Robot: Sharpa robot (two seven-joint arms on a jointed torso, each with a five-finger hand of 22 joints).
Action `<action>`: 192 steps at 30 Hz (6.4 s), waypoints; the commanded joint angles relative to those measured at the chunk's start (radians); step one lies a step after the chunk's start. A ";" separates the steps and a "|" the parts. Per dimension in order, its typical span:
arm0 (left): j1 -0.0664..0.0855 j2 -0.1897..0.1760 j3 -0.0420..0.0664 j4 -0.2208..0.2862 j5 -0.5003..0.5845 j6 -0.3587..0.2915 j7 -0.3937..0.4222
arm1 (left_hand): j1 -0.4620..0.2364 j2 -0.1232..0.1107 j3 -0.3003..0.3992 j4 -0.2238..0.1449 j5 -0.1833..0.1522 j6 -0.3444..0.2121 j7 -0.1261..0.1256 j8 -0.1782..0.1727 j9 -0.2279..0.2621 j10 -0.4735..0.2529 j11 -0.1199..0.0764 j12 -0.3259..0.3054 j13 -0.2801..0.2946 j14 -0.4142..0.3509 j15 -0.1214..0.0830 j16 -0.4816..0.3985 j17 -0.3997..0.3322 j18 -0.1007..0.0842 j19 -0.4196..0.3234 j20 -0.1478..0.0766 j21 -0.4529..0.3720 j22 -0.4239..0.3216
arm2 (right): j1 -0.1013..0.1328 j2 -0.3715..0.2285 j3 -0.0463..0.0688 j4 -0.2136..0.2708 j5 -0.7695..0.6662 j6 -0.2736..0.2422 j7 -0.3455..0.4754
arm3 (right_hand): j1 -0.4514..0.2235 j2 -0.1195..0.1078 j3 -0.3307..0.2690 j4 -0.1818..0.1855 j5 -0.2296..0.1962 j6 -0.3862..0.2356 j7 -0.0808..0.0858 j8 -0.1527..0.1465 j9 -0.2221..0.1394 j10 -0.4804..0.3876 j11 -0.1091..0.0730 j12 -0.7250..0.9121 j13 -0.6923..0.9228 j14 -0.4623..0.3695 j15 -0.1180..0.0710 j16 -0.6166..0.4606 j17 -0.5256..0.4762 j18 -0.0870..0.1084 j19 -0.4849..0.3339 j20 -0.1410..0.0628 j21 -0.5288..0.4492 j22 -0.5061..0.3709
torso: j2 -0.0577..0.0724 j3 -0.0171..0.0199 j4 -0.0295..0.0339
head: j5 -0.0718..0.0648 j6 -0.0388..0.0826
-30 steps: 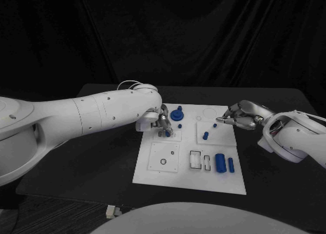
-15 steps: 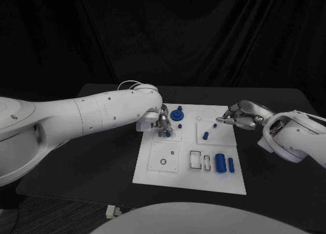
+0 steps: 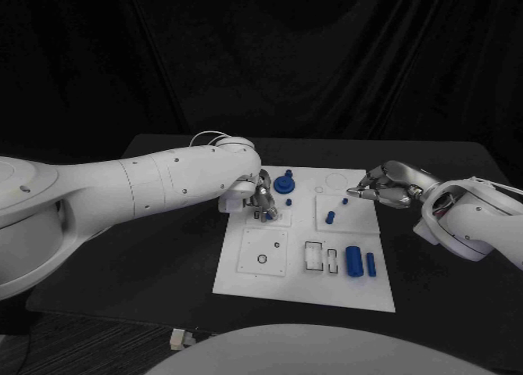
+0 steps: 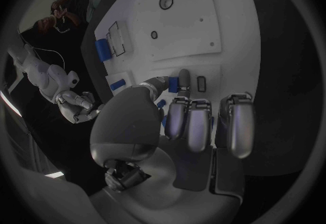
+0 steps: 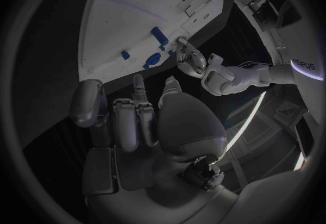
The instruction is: Assemble the parts on the task board
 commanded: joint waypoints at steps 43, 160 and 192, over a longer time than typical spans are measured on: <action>-0.015 0.006 -0.006 -0.015 0.005 0.020 -0.005 | -0.167 0.061 -0.153 0.136 -0.293 -0.008 0.007 -0.032 -0.024 0.016 0.012 0.004 0.089 0.072 0.015 -0.002 0.183 0.013 0.031 0.014 -0.008 0.217 | -0.004 0.000 0.001 -0.001 -0.002 0.006 -0.006 | 0.006 0.003 -0.006 -0.001 0.005 0.000 -0.004 0.006 0.001 0.093 -0.009 -0.006 0.249 0.067 -0.006 -0.004 0.105 0.017 -0.005 -0.003 -0.008 0.114 | 0.000 0.0001 0.0000 | -0.002 0.000; -0.015 -0.051 -0.006 0.039 0.005 -0.108 0.101 | 0.128 0.075 -0.245 0.058 0.128 -0.059 -0.019 0.090 0.117 0.009 -0.010 0.002 0.086 0.073 -0.004 0.002 0.186 0.012 0.034 -0.004 -0.004 0.218 | -0.006 0.003 0.001 -0.004 -0.002 0.009 -0.005 | 0.004 0.004 -0.015 0.000 0.004 0.000 -0.005 0.007 0.003 0.093 -0.009 -0.006 0.249 0.067 -0.006 -0.005 0.104 0.017 -0.003 -0.003 -0.011 0.113 | 0.000 -0.0001 0.0002 | 0.001 0.000; 0.101 -0.077 -0.005 0.043 0.224 0.266 0.015 | 0.091 -0.004 0.088 -0.004 0.062 -0.042 -0.011 0.114 0.136 0.016 -0.006 0.014 0.098 0.078 0.000 0.017 0.199 0.014 0.027 -0.001 -0.013 0.216 | -0.006 -0.003 0.001 -0.004 -0.002 0.016 -0.012 | 0.003 0.007 -0.016 -0.001 0.004 0.000 -0.005 0.007 0.004 0.092 -0.009 -0.007 0.248 0.067 -0.006 -0.006 0.103 0.017 -0.003 -0.003 -0.014 0.112 | 0.000 0.0001 0.0000 | -0.006 0.000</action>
